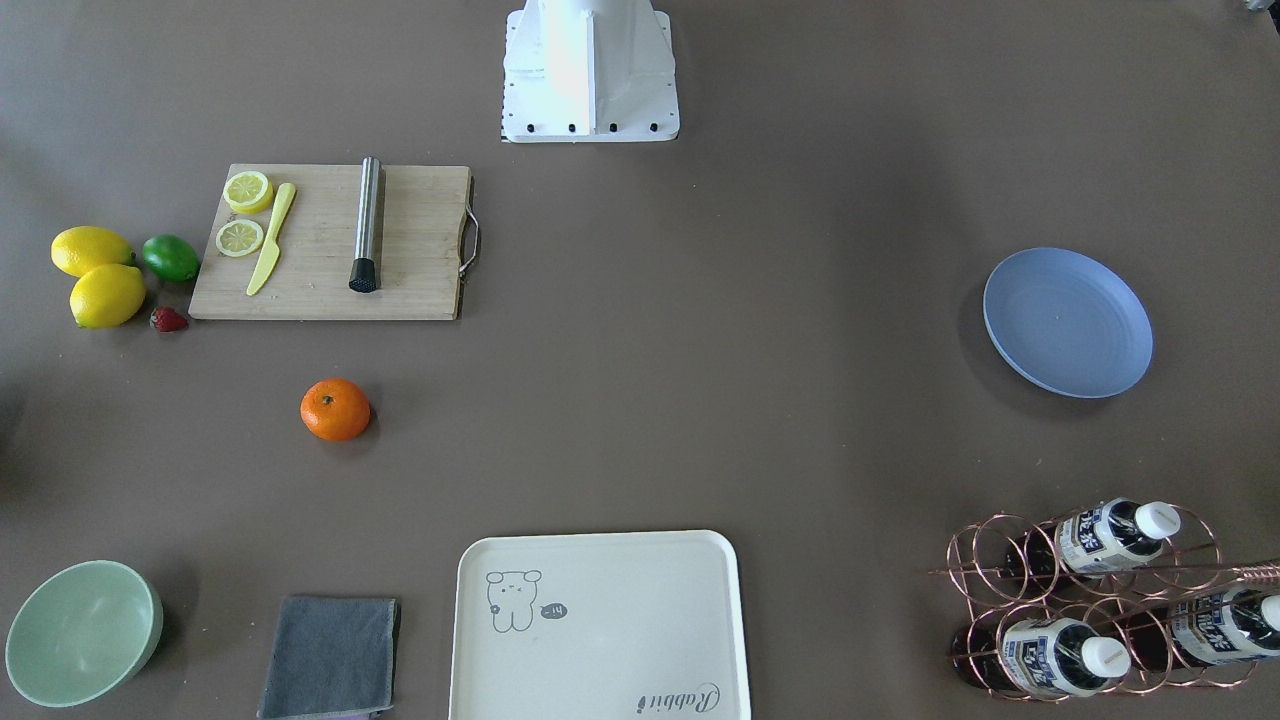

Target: Pick orange to plate

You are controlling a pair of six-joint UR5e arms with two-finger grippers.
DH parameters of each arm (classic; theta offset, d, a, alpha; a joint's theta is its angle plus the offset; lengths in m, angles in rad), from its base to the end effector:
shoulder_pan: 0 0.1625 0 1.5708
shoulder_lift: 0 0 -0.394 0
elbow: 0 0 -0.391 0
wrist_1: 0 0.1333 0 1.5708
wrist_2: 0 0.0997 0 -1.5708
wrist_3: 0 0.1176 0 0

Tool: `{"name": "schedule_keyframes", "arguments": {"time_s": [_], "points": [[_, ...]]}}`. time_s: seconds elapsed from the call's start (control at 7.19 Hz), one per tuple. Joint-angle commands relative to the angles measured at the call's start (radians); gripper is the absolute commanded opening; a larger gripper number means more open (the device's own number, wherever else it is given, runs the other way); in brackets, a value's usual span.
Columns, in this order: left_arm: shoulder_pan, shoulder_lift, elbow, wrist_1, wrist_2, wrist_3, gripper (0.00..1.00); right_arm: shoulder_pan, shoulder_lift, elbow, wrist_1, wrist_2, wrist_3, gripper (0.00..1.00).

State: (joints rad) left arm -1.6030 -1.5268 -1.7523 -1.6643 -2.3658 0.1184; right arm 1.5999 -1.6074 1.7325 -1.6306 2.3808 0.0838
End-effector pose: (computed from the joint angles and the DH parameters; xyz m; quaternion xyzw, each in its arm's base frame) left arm -0.0650 -0.4840 0.5599 0.1349 0.3755 0.0840 0.9131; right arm 0.0620 -0.4767 0.5819 0.0192 -0.3945 0.0390 0.9179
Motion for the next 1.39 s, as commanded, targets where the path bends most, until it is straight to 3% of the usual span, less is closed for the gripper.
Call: {"name": "schedule_keyframes", "arguments": {"time_s": [0.0,1.25], "points": [[0.000,0.005,-0.003,-0.002,0.000,0.001,0.98,0.000,-0.003,0.001,0.000,0.000,-0.001,1.00],[-0.002,-0.006,-0.007,-0.014,0.000,0.003,0.98,0.000,0.000,-0.001,0.000,-0.005,-0.001,1.00]]}}
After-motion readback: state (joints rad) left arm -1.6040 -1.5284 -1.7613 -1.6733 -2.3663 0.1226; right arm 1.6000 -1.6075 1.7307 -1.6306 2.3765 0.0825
